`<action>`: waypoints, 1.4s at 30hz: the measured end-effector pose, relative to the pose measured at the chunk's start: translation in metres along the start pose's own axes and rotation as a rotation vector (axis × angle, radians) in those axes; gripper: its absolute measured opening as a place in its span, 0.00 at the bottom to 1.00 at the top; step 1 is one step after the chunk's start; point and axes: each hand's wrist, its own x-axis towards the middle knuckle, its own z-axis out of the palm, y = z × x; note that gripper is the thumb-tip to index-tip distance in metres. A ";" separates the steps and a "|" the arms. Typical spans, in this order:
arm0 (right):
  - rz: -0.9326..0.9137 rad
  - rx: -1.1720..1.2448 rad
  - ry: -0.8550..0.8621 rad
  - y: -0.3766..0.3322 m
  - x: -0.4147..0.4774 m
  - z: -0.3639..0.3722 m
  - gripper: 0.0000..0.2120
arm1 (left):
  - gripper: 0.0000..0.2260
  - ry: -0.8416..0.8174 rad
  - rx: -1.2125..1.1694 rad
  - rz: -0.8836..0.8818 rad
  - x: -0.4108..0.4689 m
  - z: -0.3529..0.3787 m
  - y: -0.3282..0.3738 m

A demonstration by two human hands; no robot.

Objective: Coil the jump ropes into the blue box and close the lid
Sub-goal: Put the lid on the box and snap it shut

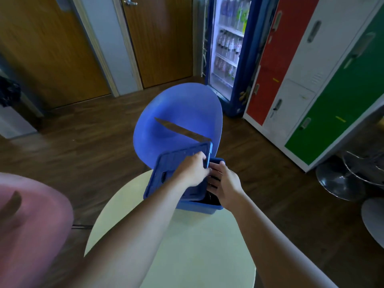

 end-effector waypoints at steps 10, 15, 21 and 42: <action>-0.019 -0.341 0.143 0.012 0.035 -0.054 0.08 | 0.15 0.152 -0.010 -0.182 0.021 0.011 -0.057; -0.009 -0.519 0.173 0.024 0.056 -0.073 0.14 | 0.23 0.135 0.054 -0.469 0.021 0.002 -0.117; -0.061 -0.669 0.227 0.024 0.062 -0.075 0.12 | 0.24 0.147 0.013 -0.431 0.029 0.007 -0.115; 0.128 -0.638 0.180 0.026 0.084 -0.083 0.02 | 0.18 0.065 -0.318 -0.672 0.047 -0.012 -0.132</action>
